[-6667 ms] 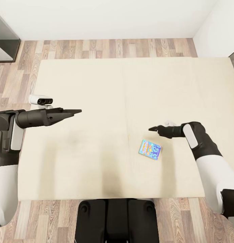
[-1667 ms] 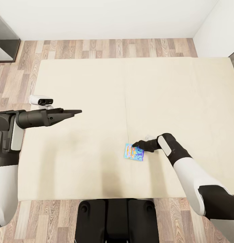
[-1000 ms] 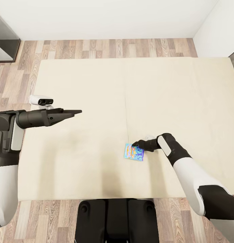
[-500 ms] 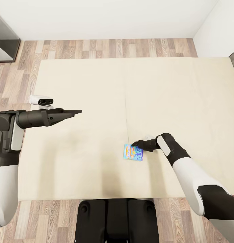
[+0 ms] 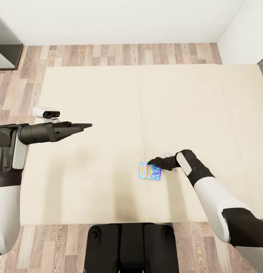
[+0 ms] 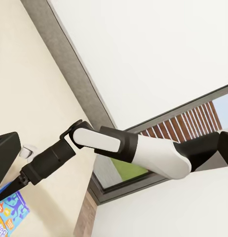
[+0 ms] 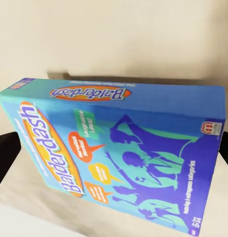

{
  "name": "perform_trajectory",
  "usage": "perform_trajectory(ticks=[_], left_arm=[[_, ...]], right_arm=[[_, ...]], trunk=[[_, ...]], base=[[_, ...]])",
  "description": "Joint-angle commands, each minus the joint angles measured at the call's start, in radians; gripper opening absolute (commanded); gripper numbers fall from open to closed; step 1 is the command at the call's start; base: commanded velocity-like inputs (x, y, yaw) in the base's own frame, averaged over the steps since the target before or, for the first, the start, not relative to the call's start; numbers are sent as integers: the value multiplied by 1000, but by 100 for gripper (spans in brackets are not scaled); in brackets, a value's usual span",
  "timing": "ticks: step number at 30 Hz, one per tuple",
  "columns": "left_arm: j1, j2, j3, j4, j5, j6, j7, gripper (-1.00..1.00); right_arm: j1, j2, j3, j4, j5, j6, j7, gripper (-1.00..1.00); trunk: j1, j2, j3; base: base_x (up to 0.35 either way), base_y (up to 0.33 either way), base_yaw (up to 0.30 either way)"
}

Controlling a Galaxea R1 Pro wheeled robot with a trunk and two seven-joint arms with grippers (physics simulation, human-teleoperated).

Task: Put all the toys in the child's room - the three board games (two on the bed and one on the table), the two jigsaw puzzles on the table, and the tennis ball on the table - inside the toy box on the table in the child's room.

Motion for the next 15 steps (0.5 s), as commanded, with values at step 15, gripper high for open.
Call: perform_trajectory(ticks=[15], left_arm=[[0, 0, 0, 1, 0, 11, -3, 100]], right_arm=[[0, -1, 3, -1, 8, 4, 11, 100]], trunk=[[1, -2, -1]], base=[[0, 102, 0]])
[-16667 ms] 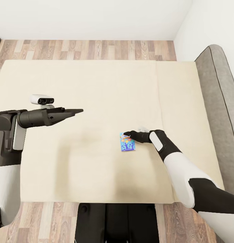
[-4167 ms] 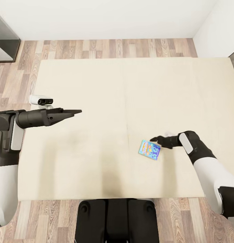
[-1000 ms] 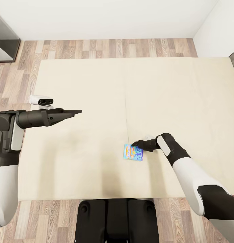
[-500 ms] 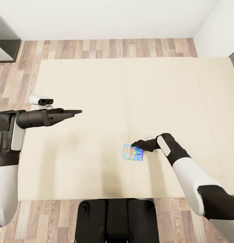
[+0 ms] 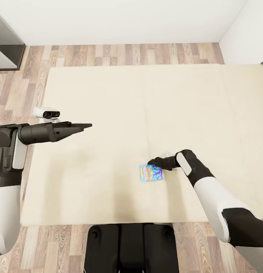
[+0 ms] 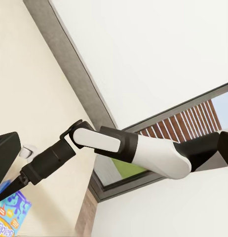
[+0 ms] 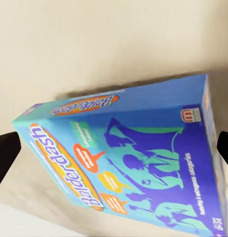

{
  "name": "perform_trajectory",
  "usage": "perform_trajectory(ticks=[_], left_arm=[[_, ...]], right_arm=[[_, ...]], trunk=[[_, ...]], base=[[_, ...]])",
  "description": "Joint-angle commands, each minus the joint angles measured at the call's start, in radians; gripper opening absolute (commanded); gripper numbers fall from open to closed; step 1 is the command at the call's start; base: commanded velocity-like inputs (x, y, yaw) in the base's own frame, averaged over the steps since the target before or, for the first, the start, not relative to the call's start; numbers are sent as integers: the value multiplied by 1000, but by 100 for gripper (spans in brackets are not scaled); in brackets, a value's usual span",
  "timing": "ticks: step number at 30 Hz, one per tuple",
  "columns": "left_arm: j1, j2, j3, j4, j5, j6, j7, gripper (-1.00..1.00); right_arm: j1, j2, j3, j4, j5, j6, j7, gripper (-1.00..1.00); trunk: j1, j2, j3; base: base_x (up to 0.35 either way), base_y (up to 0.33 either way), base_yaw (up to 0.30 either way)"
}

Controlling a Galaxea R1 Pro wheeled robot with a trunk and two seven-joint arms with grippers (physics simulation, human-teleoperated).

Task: Put all the toys in the child's room - the three board games (two on the bed and one on the table), the two jigsaw puzzles on the table, and the tennis ball on the table - inside the toy box on the table in the child's room.

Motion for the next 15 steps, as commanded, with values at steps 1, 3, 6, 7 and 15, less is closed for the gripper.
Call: perform_trajectory(ticks=[1, 3, 6, 7, 15], left_arm=[[0, 0, 0, 0, 0, 11, -3, 100], [0, 1, 0, 0, 0, 11, -3, 100], [0, 1, 1, 0, 0, 11, -3, 100], [0, 1, 1, 0, 0, 11, -3, 100], [0, 1, 1, 0, 0, 11, -3, 100]], right_arm=[[0, -1, 3, -1, 10, 2, 10, 100], [0, -1, 3, -1, 10, 3, 10, 100], [0, -1, 3, -1, 10, 3, 9, 100], [0, -1, 3, -1, 10, 3, 9, 100], [0, -1, 3, -1, 9, 3, 10, 100]], trunk=[[1, -2, -1], [1, -2, -1], [1, -2, -1], [1, -2, -1], [1, -2, -1]], base=[[0, 95, 0], [0, 73, 0], [0, 111, 0], [0, 153, 0], [0, 78, 0]])
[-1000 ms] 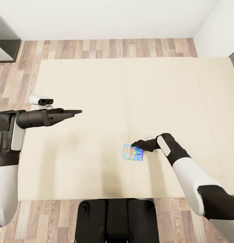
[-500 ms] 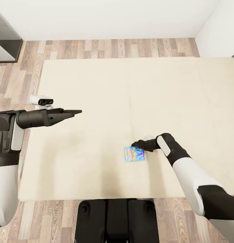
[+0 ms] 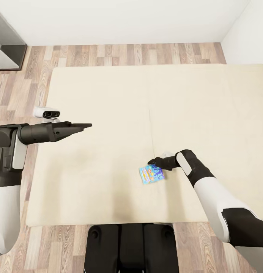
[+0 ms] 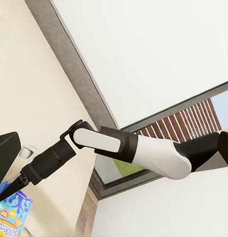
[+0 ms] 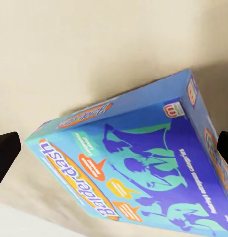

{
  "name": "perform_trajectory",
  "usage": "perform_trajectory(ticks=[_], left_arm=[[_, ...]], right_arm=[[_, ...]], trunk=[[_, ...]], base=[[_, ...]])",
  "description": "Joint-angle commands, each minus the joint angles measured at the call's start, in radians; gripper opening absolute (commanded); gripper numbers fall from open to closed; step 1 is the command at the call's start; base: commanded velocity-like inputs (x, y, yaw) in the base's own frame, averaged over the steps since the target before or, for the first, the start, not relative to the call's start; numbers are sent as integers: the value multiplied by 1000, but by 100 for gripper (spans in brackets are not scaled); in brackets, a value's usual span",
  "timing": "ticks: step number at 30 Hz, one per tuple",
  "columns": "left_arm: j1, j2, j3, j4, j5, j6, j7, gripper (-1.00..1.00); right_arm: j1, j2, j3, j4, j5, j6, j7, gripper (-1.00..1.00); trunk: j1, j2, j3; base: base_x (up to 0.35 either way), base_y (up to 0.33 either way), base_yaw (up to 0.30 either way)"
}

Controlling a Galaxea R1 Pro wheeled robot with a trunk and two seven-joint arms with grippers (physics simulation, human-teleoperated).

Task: Put all the toys in the child's room - the three board games (two on the bed and one on the table), the two jigsaw puzzles on the table, and the tennis ball on the table - inside the toy box on the table in the child's room.

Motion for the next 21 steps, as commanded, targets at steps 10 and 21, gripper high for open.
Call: perform_trajectory(ticks=[10, 21], left_arm=[[0, 0, 0, 0, 0, 11, -3, 100], [0, 0, 0, 0, 0, 11, -3, 100]], right_arm=[[0, -1, 5, -1, 9, 1, 10, 100], [0, -1, 5, -2, 9, 2, 10, 100]], trunk=[[1, -2, -1], [1, -2, -1]], base=[[0, 94, 0], [0, 2, 0]])
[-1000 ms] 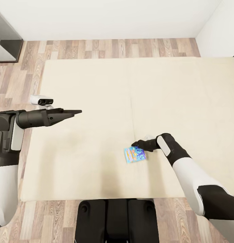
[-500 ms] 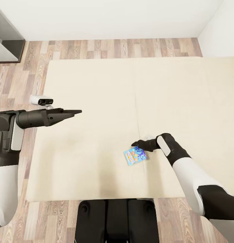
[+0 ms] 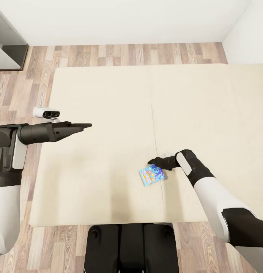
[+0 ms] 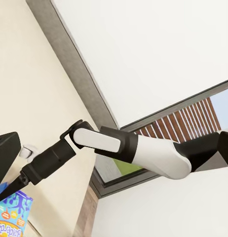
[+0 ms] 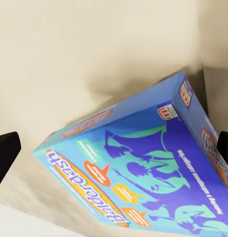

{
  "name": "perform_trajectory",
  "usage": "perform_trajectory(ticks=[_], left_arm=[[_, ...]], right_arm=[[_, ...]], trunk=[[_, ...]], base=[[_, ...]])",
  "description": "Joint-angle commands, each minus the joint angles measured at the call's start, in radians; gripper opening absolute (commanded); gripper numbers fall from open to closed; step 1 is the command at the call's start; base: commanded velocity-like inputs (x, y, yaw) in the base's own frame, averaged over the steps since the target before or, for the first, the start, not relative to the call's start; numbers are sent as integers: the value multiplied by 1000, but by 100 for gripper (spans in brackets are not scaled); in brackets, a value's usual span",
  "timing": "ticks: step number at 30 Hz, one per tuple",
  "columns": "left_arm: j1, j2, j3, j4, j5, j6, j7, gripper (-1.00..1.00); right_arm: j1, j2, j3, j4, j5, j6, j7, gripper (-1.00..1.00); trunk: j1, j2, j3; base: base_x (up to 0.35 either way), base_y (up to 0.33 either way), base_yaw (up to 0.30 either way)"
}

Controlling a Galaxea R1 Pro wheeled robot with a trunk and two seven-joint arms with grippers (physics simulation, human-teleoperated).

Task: Put all the toys in the child's room - the three board games (two on the bed and one on the table), the two jigsaw puzzles on the table, and the tennis ball on the table - inside the toy box on the table in the child's room.

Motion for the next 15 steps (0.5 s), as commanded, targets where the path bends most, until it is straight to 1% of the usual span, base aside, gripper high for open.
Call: perform_trajectory(ticks=[1, 15], left_arm=[[0, 0, 0, 0, 0, 11, -3, 100], [1, 0, 0, 0, 0, 11, -3, 100]], right_arm=[[0, -1, 3, -1, 10, 2, 10, 100], [0, -1, 2, -1, 10, 2, 10, 100]], trunk=[[1, -2, -1], [1, -2, -1]], base=[[0, 0, 0], [24, 0, 0]])
